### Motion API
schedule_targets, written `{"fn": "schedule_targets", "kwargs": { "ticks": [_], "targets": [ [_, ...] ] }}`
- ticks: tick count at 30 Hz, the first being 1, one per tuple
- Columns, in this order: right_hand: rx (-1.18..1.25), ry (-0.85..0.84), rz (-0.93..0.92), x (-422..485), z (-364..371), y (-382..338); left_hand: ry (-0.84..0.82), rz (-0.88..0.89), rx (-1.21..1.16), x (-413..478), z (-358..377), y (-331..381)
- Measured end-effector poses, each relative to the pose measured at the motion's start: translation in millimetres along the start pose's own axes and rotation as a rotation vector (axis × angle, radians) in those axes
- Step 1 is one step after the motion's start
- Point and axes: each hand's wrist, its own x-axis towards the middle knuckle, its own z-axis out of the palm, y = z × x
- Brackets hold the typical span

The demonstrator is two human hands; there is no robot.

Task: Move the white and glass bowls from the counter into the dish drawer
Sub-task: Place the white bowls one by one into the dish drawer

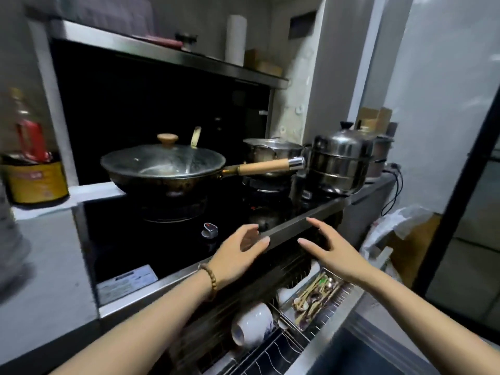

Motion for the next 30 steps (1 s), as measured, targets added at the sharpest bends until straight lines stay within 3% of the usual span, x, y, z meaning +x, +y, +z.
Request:
{"fn": "schedule_targets", "kwargs": {
  "ticks": [5, 10, 19, 30],
  "targets": [
    [0.037, 0.024, -0.192, 0.7, -17.4, -83.4, 0.158, 0.242, 0.228, -22.2, -90.0, 67.5],
    [0.108, 0.009, -0.388, 14.1, -3.8, -173.8, 0.311, 0.340, 0.432, -51.9, -178.8, 108.1],
    [0.188, -0.141, -0.599, 38.7, 57.0, -304.2, 0.600, 0.263, 0.711, -116.5, -312.8, 116.1],
    [0.215, -0.278, -0.706, 61.7, 153.0, -383.0, 0.646, -0.065, 0.644, -162.1, -399.1, 73.7]
  ]
}}
